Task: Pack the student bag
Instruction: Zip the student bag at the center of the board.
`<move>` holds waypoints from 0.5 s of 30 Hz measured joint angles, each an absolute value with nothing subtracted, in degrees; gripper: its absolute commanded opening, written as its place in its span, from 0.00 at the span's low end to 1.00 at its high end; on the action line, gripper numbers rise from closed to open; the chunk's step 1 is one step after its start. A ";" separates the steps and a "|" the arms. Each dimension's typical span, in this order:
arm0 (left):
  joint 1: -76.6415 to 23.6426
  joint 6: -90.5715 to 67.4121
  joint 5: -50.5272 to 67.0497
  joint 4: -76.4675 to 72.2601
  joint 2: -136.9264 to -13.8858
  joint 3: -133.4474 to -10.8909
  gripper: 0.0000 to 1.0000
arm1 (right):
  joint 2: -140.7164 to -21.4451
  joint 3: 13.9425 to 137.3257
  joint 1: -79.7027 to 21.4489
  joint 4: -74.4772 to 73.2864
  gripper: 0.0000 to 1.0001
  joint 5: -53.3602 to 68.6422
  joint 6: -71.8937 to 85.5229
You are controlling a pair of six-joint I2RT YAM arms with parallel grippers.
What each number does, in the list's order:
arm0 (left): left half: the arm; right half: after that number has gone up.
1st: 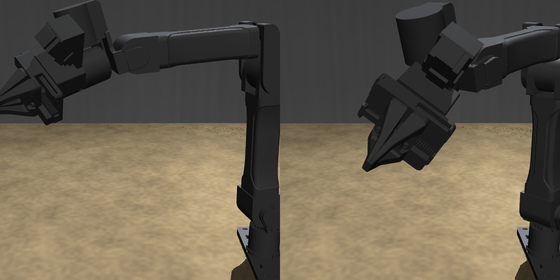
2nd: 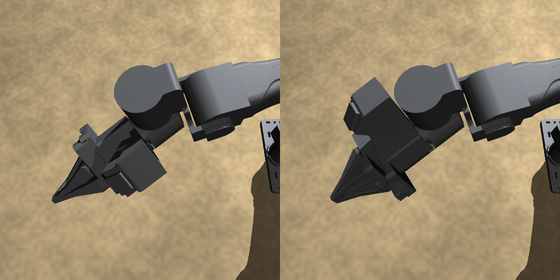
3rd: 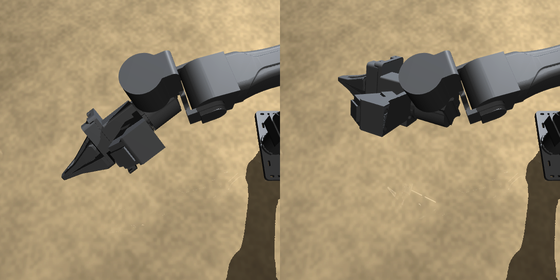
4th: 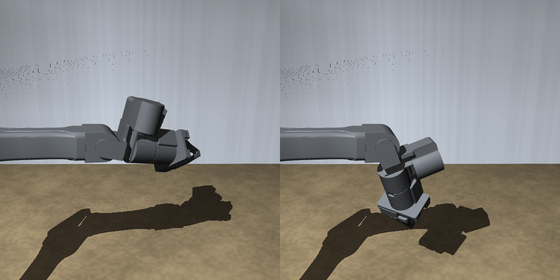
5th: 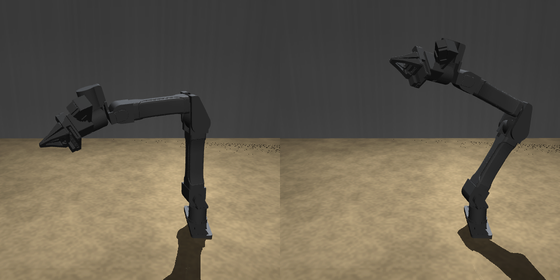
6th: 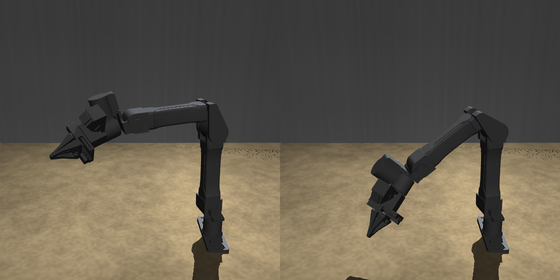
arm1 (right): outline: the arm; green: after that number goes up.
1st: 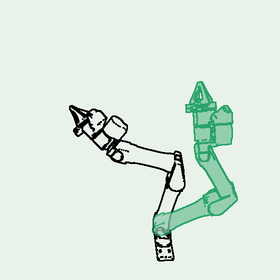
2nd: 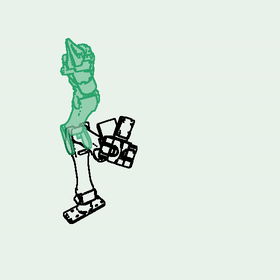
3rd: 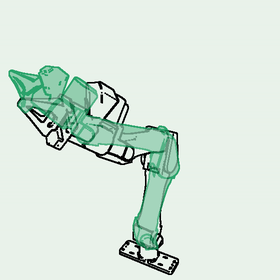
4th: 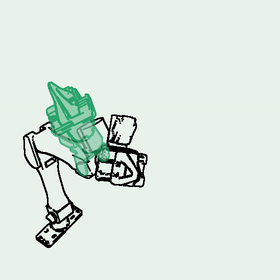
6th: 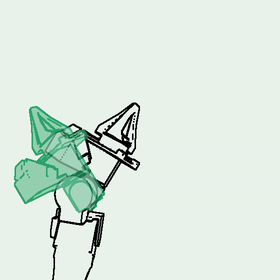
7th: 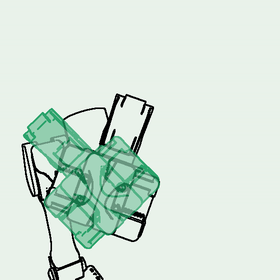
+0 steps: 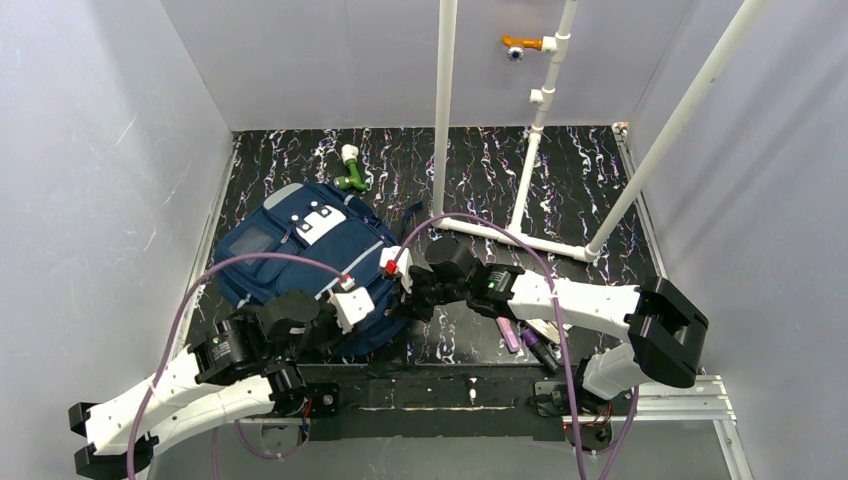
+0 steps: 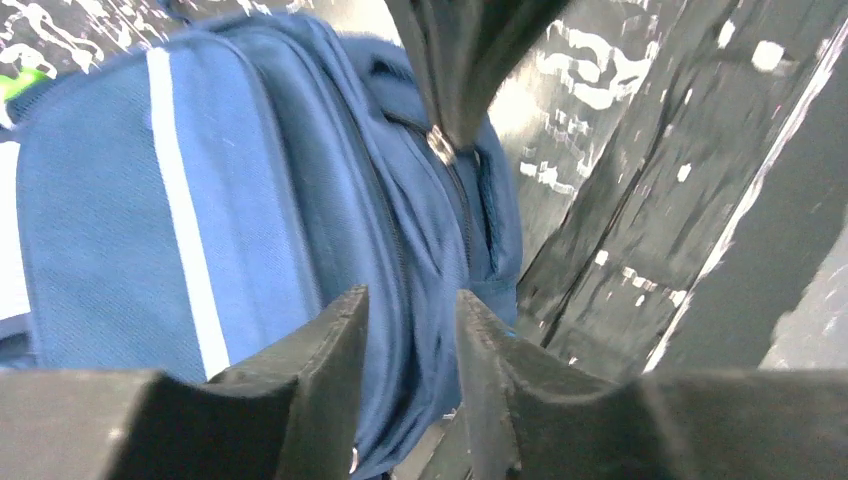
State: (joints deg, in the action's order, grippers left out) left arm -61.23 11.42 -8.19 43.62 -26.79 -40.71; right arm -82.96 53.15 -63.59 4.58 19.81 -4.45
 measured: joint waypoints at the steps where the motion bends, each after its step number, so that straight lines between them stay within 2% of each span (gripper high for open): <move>1: -61.23 10.41 -8.10 43.09 -27.66 -42.35 0.42 | -82.94 53.15 -63.86 3.68 0.01 19.70 -4.29; 6: -61.17 6.76 -6.04 38.52 -34.63 -48.36 0.44 | -82.78 53.21 -65.41 1.21 0.01 18.79 -1.80; 11: -61.17 6.09 -4.91 34.72 -39.46 -46.98 0.43 | -82.04 54.00 -66.57 -0.25 0.01 17.89 0.16; 15: -61.21 5.48 -3.95 31.57 -38.28 -42.85 0.43 | -80.51 54.04 -66.78 -1.02 0.01 16.91 1.72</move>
State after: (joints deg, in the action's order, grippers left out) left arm -61.21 5.48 -3.95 31.57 -38.28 -42.85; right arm -80.51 54.04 -66.78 -1.02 16.91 1.72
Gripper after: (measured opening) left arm 0.432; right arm 0.054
